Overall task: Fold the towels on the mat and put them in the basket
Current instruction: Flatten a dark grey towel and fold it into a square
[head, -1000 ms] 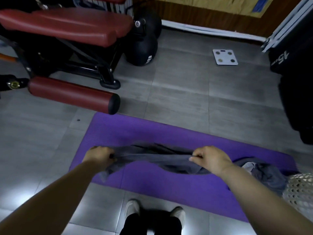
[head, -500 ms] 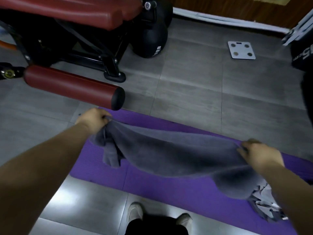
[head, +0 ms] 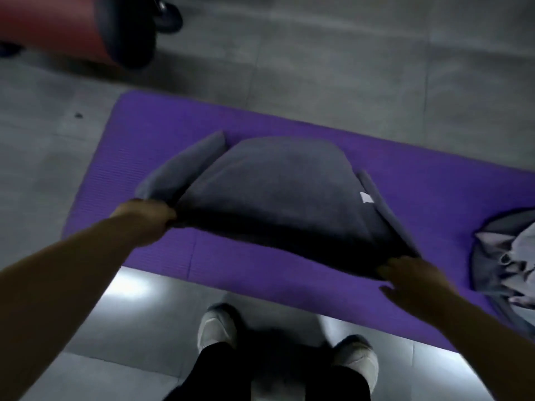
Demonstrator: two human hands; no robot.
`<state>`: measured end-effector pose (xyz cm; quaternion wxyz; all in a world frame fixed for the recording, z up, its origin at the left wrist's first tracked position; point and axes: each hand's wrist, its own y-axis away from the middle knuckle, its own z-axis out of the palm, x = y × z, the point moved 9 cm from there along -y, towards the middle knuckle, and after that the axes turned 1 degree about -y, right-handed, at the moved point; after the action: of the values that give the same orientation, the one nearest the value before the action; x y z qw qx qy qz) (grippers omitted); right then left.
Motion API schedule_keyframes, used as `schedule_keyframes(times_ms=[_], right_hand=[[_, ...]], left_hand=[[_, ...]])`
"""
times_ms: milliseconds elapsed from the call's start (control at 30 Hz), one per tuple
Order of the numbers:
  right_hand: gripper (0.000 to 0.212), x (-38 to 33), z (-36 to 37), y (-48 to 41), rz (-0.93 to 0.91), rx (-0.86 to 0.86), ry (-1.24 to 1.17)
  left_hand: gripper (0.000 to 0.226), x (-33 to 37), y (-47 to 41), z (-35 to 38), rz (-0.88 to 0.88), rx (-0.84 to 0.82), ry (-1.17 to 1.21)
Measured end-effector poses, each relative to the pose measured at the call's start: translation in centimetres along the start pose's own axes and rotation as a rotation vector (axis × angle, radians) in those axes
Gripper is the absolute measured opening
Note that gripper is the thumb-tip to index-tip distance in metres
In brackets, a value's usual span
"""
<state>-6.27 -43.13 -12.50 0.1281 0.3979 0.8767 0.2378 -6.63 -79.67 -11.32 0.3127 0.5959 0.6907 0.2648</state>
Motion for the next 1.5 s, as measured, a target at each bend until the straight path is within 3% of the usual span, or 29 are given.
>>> schedule_keyframes(times_ms=[67,167,267,367,433,567,633,733,900,1000,1033,1067,1167,1233,1300,1367,1500], right_hand=[[0.043,-0.1,7.8,-1.5,0.083,-0.252,-0.055],[0.039,1.0,15.4,-3.7,0.212,-0.379,-0.241],[0.032,4.8,18.1,-6.9,0.373,-0.224,-0.316],[0.029,11.1,19.7,-9.8,0.618,0.057,-0.442],[0.024,13.9,20.3,-11.1,0.725,0.183,-0.586],[0.038,14.5,21.4,-12.5,0.750,0.109,-0.678],[0.022,14.5,21.6,-12.1,0.777,0.127,-0.742],[0.038,14.5,21.9,-11.6,0.786,0.131,-0.696],[0.034,15.4,20.8,-10.1,0.758,0.294,-0.758],[0.034,16.9,22.1,-5.5,0.937,0.511,-0.972],[0.032,17.2,23.5,-3.5,1.029,0.513,-1.006],[0.032,17.3,25.6,-1.7,1.090,0.419,-1.005],[0.035,17.1,31.6,2.5,1.223,-0.098,-0.972],[0.046,18.2,32.4,4.9,1.329,-0.209,-0.873],[0.052,20.1,30.6,4.7,1.352,0.009,-0.790],[0.031,20.7,27.0,3.3,1.373,0.291,-0.781],[0.033,20.5,22.9,-4.5,1.063,0.387,-0.746]], left_hand=[[0.031,2.1,-3.2,6.2,0.044,-0.122,-0.052],[0.032,4.8,-8.2,12.9,0.021,-0.285,-0.203],[0.033,8.4,-13.4,16.4,0.085,-0.322,-0.234],[0.037,13.3,-18.9,14.0,0.249,0.033,-0.175],[0.055,15.8,-21.8,12.9,0.293,0.144,-0.060],[0.073,20.7,-22.6,13.9,0.377,0.084,-0.101],[0.073,21.6,-22.3,14.1,0.347,0.087,-0.124],[0.064,22.0,-22.3,12.8,0.319,0.198,-0.162],[0.054,22.4,-22.9,11.9,0.377,0.258,-0.209],[0.052,22.6,-22.8,11.8,0.412,0.264,-0.189],[0.052,22.6,-22.8,11.8,0.418,0.266,-0.184],[0.052,22.7,-22.8,11.8,0.422,0.273,-0.180],[0.053,22.5,-23.1,12.0,0.435,0.291,-0.177],[0.054,22.6,-23.3,12.1,0.445,0.280,-0.173],[0.053,22.7,-23.3,11.8,0.453,0.279,-0.176],[0.050,23.0,-23.1,11.7,0.467,0.299,-0.184],[0.030,23.9,-22.4,12.6,0.516,0.344,-0.257]])
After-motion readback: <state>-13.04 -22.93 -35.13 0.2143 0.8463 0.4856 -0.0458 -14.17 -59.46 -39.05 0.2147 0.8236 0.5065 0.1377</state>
